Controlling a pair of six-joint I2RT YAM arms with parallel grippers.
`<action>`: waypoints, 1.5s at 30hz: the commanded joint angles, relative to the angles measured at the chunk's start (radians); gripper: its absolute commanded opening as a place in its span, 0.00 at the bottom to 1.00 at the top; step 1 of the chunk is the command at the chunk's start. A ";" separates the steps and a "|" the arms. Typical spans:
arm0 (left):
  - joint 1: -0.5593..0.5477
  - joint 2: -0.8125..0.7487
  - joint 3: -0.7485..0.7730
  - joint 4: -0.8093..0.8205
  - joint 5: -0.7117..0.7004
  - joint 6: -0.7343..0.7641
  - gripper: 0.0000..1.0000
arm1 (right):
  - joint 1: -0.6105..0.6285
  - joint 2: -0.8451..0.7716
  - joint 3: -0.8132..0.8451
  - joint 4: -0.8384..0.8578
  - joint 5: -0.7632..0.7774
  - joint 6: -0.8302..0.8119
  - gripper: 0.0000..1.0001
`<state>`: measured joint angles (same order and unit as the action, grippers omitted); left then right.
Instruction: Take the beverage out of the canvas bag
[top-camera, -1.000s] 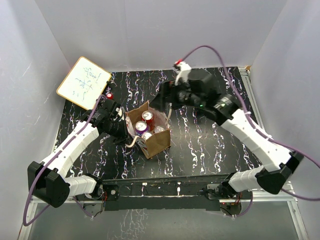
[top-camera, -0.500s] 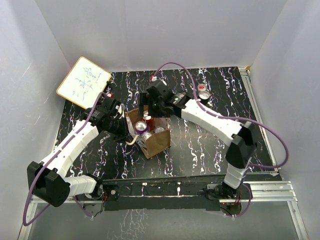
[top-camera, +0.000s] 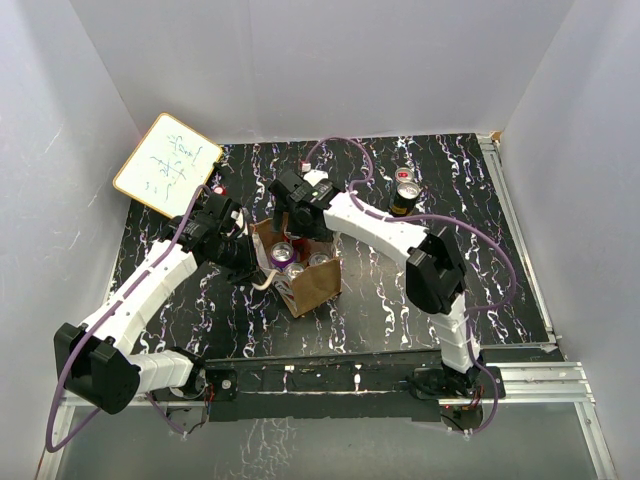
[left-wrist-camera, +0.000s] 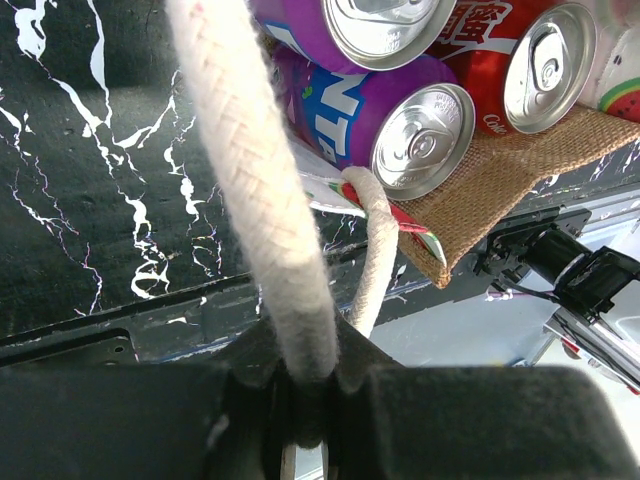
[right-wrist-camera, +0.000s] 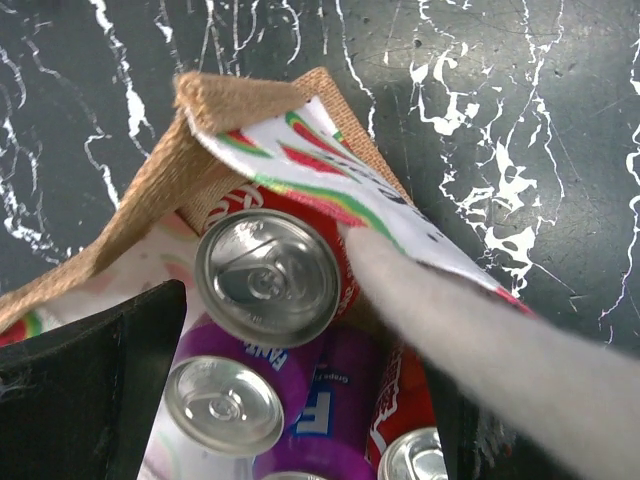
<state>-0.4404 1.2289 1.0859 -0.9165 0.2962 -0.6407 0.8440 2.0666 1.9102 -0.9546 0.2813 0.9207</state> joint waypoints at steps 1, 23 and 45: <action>0.004 -0.017 0.000 -0.009 0.018 0.003 0.00 | 0.004 0.041 0.072 -0.016 0.084 0.076 0.99; 0.005 -0.025 -0.039 0.005 0.063 0.032 0.00 | 0.006 0.184 0.126 -0.012 0.087 0.058 0.91; 0.005 -0.028 -0.051 0.021 0.035 0.002 0.00 | 0.013 -0.012 0.124 0.019 0.079 0.006 0.22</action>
<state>-0.4400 1.2190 1.0325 -0.8906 0.3290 -0.6266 0.8558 2.2097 2.0106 -0.9939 0.3336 0.9432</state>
